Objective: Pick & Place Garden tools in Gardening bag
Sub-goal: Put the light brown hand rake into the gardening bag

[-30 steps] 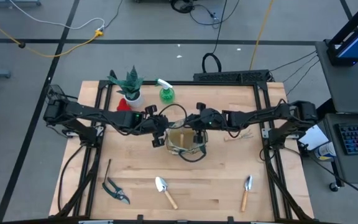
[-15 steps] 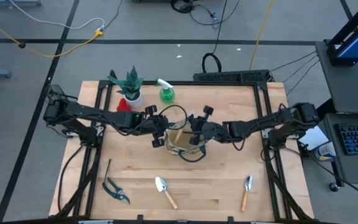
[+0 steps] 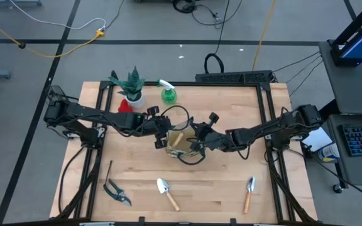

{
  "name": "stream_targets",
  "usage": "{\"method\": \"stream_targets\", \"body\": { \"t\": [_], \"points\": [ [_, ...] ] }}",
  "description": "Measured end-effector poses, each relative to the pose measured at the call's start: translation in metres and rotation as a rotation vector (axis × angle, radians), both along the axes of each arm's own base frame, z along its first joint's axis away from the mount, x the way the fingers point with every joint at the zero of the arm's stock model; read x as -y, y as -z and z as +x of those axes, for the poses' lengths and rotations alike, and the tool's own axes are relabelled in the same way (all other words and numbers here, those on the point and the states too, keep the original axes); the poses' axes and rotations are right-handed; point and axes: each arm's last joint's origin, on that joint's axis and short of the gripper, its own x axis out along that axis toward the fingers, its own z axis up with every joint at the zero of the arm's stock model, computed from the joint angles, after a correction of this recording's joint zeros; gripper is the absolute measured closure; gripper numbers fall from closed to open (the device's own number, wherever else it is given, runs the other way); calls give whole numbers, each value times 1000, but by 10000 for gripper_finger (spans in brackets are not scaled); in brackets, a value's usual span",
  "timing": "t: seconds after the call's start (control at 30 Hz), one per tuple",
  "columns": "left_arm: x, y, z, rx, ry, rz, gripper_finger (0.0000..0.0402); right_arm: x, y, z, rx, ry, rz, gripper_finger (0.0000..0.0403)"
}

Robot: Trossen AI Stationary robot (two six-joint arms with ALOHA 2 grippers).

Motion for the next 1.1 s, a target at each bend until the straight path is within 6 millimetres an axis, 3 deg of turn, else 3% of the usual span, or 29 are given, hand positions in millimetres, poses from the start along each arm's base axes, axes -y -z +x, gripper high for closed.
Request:
{"method": "stream_targets", "body": {
  "t": [0.23, 0.63, 0.9, 1.1],
  "points": [
    [0, -2, 2, 33, -1, -3, 257, 0, 24, 4, 6, 58, -73, 403],
    [0, -22, 9, 87, 11, 18, 257, -9, 26, 3, 33, 59, -104, 402],
    [0, -22, 8, 84, 7, 22, 257, -11, 27, 2, 28, 52, -102, 372],
    [6, -27, 16, 175, 128, -133, 257, -11, 27, 2, 26, 53, -101, 380]
  ]
}}
